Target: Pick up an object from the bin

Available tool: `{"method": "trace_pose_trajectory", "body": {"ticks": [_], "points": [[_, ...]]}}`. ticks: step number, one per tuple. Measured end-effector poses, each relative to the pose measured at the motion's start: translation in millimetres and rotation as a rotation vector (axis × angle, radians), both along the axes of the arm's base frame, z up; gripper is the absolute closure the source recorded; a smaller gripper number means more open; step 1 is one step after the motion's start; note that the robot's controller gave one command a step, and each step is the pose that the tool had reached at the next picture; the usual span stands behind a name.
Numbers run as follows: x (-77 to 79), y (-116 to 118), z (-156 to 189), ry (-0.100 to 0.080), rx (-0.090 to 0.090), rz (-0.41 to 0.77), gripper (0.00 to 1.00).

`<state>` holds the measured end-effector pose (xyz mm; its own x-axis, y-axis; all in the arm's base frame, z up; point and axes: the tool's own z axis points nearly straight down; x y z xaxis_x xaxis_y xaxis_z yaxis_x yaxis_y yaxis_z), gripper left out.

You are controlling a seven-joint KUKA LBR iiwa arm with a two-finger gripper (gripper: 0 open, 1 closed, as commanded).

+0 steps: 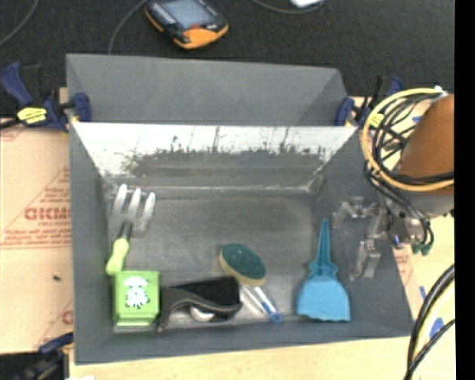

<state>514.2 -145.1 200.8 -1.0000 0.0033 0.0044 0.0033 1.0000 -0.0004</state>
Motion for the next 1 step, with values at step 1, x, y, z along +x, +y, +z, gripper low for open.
{"method": "trace_pose_trajectory", "body": {"ticks": [1], "points": [[5.8, 33.3, -53.3, 0.002, 0.002, 0.077, 0.00]]}}
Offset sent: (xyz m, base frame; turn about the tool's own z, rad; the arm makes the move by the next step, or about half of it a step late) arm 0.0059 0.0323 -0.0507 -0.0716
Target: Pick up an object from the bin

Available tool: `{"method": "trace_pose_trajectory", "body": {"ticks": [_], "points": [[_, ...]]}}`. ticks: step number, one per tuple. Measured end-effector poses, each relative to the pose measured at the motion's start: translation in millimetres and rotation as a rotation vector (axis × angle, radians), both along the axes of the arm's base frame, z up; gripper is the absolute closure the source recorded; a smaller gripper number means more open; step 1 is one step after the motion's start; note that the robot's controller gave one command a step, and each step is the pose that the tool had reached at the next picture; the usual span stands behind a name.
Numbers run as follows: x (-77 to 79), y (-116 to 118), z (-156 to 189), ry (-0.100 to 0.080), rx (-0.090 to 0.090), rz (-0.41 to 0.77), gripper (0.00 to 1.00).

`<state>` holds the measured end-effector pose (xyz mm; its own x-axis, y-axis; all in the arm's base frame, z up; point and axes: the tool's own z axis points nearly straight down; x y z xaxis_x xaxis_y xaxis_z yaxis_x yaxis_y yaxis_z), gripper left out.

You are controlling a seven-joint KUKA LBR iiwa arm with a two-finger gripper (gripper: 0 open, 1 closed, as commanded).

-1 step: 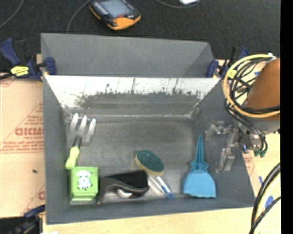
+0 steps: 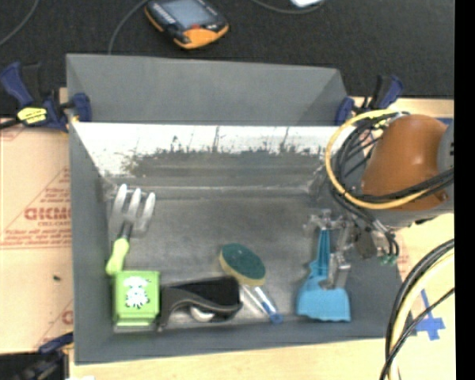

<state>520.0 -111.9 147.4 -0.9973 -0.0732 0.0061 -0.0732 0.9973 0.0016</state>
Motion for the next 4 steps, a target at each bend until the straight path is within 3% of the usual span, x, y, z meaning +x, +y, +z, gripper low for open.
{"method": "trace_pose_trajectory", "body": {"ticks": [1, 2, 3, 4], "points": [[37.2, 66, -72, 0.002, 0.004, 0.052, 0.00], [11.9, 113, -77, 0.000, 0.003, 0.017, 0.00], [74.8, 136, -76, -0.008, 0.005, 0.336, 0.00], [74.1, 135, -76, -0.006, 0.004, 0.337, 1.00]]}}
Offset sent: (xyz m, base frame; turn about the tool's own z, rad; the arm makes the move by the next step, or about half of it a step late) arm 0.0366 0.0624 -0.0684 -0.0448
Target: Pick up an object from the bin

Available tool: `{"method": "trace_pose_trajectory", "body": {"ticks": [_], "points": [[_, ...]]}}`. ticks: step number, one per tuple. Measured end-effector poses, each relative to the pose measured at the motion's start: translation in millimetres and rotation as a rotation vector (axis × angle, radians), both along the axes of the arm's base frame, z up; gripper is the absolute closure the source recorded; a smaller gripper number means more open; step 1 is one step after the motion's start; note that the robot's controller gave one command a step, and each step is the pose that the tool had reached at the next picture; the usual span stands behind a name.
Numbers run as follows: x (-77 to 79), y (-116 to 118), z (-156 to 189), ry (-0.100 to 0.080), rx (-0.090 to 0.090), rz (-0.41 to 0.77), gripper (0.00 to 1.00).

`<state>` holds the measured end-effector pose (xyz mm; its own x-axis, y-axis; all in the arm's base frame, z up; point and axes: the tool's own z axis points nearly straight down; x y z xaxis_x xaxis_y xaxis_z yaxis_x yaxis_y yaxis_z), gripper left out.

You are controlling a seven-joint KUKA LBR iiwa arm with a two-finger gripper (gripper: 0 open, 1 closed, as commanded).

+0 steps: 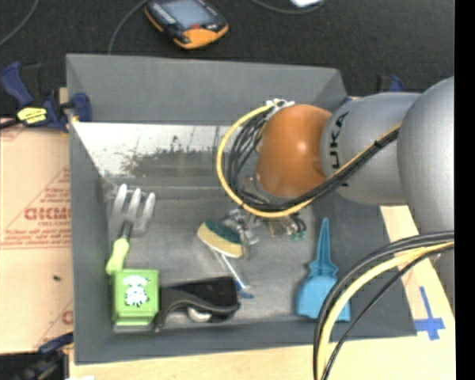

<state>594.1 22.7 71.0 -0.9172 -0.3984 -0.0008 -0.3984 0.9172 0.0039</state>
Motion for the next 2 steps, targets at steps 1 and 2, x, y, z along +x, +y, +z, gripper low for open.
{"method": "trace_pose_trajectory", "body": {"ticks": [1, 2], "points": [[46.1, 9, 0, -0.008, 0.002, -0.057, 1.00], [34.3, -3, 110, -0.020, 0.002, -0.060, 1.00]]}}
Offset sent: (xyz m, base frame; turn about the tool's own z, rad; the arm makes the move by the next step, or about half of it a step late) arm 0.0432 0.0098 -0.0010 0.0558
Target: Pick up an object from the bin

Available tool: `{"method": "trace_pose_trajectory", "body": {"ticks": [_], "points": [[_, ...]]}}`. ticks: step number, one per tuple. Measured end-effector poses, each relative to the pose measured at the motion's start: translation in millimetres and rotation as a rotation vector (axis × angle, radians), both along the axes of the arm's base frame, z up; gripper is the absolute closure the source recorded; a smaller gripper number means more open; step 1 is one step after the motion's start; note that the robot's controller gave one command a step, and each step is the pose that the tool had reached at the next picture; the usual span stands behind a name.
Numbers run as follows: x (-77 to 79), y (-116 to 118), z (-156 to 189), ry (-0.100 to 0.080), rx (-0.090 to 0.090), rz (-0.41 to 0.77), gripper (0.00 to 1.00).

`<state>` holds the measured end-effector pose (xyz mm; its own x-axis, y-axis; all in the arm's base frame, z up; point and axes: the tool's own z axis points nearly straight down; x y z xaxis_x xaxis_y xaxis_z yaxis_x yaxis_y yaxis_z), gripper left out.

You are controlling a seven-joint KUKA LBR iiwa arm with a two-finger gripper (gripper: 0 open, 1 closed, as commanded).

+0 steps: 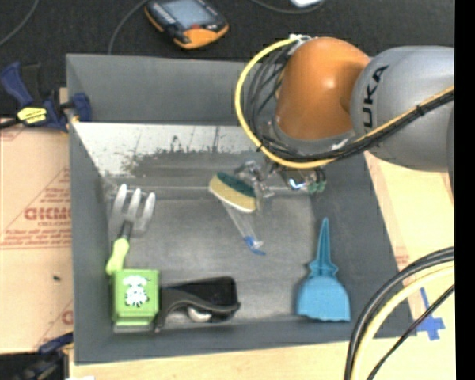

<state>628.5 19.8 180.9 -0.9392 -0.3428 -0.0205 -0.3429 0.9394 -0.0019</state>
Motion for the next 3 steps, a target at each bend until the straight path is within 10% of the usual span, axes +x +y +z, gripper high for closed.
{"method": "trace_pose_trajectory", "body": {"ticks": [1, 2, 3], "points": [[-26.6, 1, 15, -0.002, 0.004, -0.165, 1.00], [17.1, 27, 11, -0.008, 0.009, -0.239, 1.00], [-21.9, 28, -21, -0.007, 0.012, -0.335, 1.00]]}}
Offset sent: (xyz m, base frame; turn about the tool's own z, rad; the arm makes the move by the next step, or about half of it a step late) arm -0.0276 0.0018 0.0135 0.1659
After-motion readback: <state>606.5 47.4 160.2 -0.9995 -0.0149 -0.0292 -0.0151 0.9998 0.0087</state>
